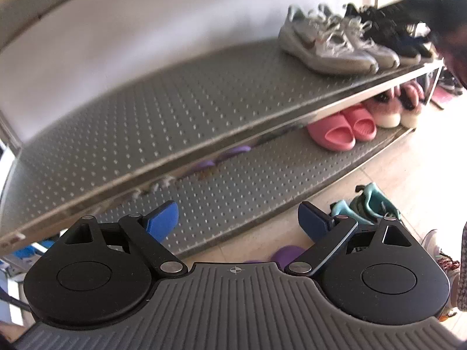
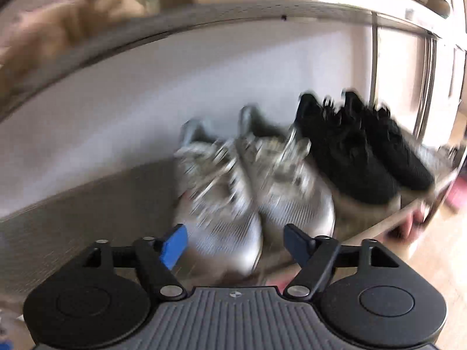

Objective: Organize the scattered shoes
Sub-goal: 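Withdraw the right tool from the shelf toward the floor shoes, then grasp the black sneakers with teal collars by the heels with the right tool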

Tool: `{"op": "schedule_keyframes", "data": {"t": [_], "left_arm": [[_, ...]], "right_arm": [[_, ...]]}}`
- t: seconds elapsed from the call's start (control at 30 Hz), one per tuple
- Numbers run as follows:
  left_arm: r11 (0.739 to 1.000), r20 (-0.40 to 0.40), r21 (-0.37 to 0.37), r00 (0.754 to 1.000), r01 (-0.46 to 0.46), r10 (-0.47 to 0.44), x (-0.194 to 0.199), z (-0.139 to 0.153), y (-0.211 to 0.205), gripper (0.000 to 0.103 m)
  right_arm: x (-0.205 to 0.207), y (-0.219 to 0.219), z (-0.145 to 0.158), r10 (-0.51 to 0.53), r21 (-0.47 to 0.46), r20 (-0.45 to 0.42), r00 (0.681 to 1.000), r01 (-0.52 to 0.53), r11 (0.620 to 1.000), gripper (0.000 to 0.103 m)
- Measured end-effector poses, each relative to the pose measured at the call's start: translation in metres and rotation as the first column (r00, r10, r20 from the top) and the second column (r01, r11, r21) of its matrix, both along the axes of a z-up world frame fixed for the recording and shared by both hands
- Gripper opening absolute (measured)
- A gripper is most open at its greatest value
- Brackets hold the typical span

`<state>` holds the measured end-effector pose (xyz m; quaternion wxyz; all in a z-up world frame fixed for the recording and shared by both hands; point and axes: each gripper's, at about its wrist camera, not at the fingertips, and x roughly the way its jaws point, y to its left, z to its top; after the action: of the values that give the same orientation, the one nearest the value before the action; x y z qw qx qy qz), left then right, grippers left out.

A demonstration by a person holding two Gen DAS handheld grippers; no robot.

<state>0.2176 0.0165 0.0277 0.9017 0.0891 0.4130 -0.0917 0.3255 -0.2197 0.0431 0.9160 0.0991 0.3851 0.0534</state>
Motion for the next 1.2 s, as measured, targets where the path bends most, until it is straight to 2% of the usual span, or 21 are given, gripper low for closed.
{"op": "schedule_keyframes", "data": {"t": [0.13, 0.2, 0.3, 0.33, 0.43, 0.53, 0.6, 0.67, 0.8, 0.87, 0.97, 1.07, 1.2], "left_arm": [[0.999, -0.025, -0.031, 1.0, 0.01, -0.01, -0.012, 0.001, 0.006, 0.095], [1.0, -0.068, -0.024, 0.998, 0.007, -0.009, -0.015, -0.008, 0.007, 0.095], [0.999, -0.16, -0.032, 0.987, 0.004, -0.009, -0.021, -0.023, 0.005, 0.094], [0.999, -0.171, -0.042, 0.985, 0.014, -0.021, -0.023, -0.024, 0.003, 0.094], [0.997, -0.193, -0.061, 0.98, 0.045, -0.056, -0.027, -0.025, -0.005, 0.094], [0.996, -0.186, -0.042, 0.979, 0.074, -0.08, -0.023, -0.024, -0.017, 0.094], [0.995, -0.182, -0.045, 0.978, 0.093, -0.1, -0.018, -0.023, -0.026, 0.094], [0.993, -0.184, -0.045, 0.976, 0.108, -0.114, -0.015, -0.024, -0.03, 0.094], [0.993, -0.203, -0.029, 0.972, 0.117, -0.121, -0.009, -0.034, -0.04, 0.094], [0.993, -0.214, -0.027, 0.97, 0.112, -0.115, -0.007, -0.039, -0.043, 0.094], [0.993, -0.227, -0.034, 0.967, 0.115, -0.119, -0.005, -0.044, -0.05, 0.094], [0.99, -0.223, -0.044, 0.965, 0.132, -0.138, -0.005, -0.046, -0.056, 0.094], [0.987, -0.207, -0.086, 0.967, 0.132, -0.148, 0.002, -0.05, -0.062, 0.091]], "right_arm": [[-0.057, 0.022, -0.02, 0.059, 0.031, -0.144, 0.988, -0.056, 0.998, 0.078], [-0.085, 0.05, -0.063, 0.139, -0.066, -0.304, 0.943, -0.167, 0.984, 0.069], [-0.099, 0.068, -0.094, 0.196, -0.079, -0.403, 0.894, -0.248, 0.966, 0.057], [-0.102, 0.074, -0.103, 0.219, -0.073, -0.425, 0.878, -0.274, 0.959, 0.057], [-0.097, 0.079, -0.105, 0.246, -0.094, -0.408, 0.879, -0.309, 0.946, 0.057], [-0.079, 0.065, -0.11, 0.193, -0.107, -0.401, 0.895, -0.255, 0.961, 0.059], [-0.067, 0.054, -0.117, 0.164, -0.1, -0.418, 0.893, -0.225, 0.969, 0.062], [-0.061, 0.043, -0.127, 0.148, -0.11, -0.448, 0.882, -0.218, 0.97, 0.062], [-0.056, 0.023, -0.164, 0.144, -0.183, -0.517, 0.844, -0.274, 0.944, 0.065], [-0.054, 0.011, -0.18, 0.127, -0.189, -0.53, 0.839, -0.263, 0.946, 0.065], [-0.053, 0.001, -0.194, 0.113, -0.16, -0.536, 0.837, -0.232, 0.96, 0.059], [-0.052, -0.001, -0.212, 0.122, -0.108, -0.56, 0.82, -0.218, 0.97, 0.044], [-0.046, 0.01, -0.229, 0.146, -0.079, -0.558, 0.817, -0.228, 0.97, 0.046]]}}
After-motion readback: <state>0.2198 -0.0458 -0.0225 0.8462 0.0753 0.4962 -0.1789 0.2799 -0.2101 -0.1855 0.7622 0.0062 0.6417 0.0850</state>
